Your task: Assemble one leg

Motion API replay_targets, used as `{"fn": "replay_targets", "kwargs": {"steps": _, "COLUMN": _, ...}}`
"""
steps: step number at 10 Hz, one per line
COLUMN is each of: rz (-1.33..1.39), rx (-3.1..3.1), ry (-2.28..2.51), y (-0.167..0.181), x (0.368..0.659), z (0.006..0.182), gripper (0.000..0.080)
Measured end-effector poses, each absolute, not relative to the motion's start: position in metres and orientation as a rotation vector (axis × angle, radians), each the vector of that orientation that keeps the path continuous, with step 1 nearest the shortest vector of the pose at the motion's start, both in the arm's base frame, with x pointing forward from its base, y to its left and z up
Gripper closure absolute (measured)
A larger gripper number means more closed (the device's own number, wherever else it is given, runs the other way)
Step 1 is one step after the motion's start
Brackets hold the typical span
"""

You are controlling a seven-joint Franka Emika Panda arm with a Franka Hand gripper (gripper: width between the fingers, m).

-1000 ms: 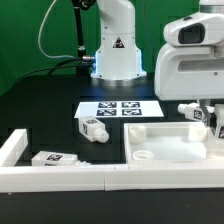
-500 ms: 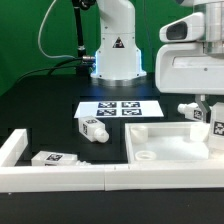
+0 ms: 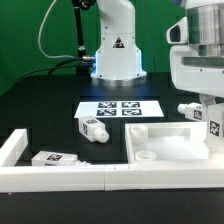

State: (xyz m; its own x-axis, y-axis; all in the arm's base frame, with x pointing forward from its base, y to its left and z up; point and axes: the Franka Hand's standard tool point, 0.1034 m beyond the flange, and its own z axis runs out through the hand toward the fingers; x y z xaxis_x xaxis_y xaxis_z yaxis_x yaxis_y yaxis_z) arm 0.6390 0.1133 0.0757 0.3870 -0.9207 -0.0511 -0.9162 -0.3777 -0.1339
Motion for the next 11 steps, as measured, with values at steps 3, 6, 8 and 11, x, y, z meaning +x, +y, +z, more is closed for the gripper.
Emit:
{"fn": "replay_targets", "kwargs": {"steps": 3, "rz": -0.100, "rx": -2.721, "ry": 1.274, "y": 0.110, "x": 0.640, "z": 0.075, "gripper": 0.0270}}
{"fn": "replay_targets", "kwargs": {"steps": 6, "rz": -0.148, "rx": -2.958, "ry": 0.728, "y": 0.118, "x": 0.639, "z": 0.077, "gripper": 0.0175}}
{"fn": "replay_targets", "kwargs": {"steps": 8, "rz": -0.161, "rx": -3.023, "ry": 0.455, "y": 0.116, "x": 0.639, "z": 0.077, "gripper": 0.0151}}
{"fn": "replay_targets", "kwargs": {"steps": 11, "rz": -0.220, "rx": -3.112, "ry": -0.201, "y": 0.113, "x": 0.650, "z": 0.083, "gripper": 0.0150}}
